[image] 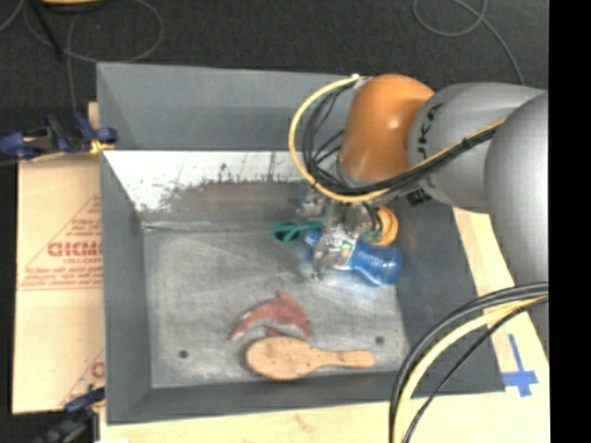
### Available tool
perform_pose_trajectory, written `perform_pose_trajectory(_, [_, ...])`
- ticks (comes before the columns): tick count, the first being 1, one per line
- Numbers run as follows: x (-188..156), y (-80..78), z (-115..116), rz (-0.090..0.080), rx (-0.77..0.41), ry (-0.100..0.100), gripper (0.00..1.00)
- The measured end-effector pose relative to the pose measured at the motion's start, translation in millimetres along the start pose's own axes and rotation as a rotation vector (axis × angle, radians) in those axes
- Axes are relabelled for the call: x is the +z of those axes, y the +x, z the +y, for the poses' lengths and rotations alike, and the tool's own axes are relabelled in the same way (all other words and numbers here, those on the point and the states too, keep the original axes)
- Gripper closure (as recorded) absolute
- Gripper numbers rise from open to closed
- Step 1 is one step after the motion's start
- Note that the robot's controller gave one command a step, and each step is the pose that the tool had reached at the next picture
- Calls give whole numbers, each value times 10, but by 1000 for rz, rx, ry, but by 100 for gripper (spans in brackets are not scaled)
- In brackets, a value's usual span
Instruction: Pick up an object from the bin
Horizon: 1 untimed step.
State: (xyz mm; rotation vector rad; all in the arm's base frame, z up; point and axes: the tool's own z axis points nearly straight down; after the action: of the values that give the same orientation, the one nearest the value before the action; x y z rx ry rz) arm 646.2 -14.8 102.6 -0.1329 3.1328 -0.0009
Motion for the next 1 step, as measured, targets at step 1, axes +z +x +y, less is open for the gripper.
perform_pose_trajectory(1, [258, -110, -235, -12, 93, -5, 100])
